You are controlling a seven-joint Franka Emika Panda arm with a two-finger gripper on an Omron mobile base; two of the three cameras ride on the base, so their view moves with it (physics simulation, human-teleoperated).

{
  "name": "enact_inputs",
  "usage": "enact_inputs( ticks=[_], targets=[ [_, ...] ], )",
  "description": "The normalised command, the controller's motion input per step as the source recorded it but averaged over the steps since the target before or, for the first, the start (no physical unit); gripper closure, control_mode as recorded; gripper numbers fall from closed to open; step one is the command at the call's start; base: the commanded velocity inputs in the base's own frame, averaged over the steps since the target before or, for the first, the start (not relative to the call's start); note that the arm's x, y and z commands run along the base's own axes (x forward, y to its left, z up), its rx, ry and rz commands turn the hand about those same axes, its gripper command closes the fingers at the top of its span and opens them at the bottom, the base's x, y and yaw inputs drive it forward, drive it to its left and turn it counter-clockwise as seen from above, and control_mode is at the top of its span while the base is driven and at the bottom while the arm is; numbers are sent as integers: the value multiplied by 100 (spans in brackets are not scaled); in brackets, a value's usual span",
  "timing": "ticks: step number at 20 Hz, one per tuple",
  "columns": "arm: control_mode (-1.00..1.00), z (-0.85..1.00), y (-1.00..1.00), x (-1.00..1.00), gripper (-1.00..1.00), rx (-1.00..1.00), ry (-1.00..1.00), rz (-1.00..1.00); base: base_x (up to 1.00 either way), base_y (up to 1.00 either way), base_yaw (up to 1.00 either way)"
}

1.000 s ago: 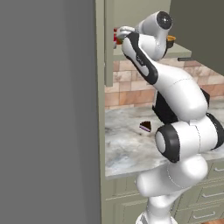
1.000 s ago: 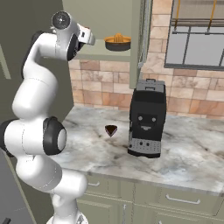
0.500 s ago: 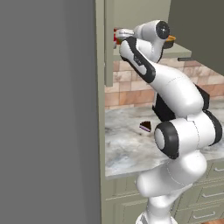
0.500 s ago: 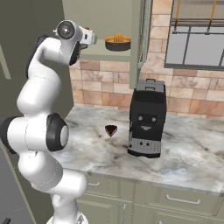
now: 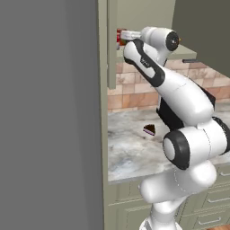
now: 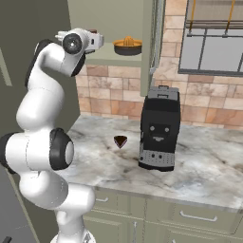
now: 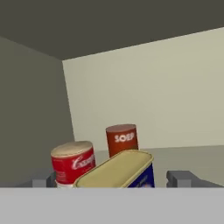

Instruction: Pick the cans from the counter and place them in their designated side in the cabinet.

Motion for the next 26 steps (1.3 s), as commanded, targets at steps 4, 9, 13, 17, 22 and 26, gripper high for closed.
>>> enact_inputs(
  ticks=[4,9,13,17,22,26],
  targets=[
    [-100,12,0,-85,-100,-2,-14,4,0,0,0],
    [-100,1,4,-90,-100,-4,-10,4,0,0,0],
    [-100,0,2,-97,-100,-5,-7,4,0,0,0],
    [-100,0,0,-100,-100,-7,-5,4,0,0,0],
    [-100,0,0,-100,-100,-8,-2,3,0,0,0],
    [-100,-5,0,-97,-100,-15,2,4,0,0,0]
  ],
)
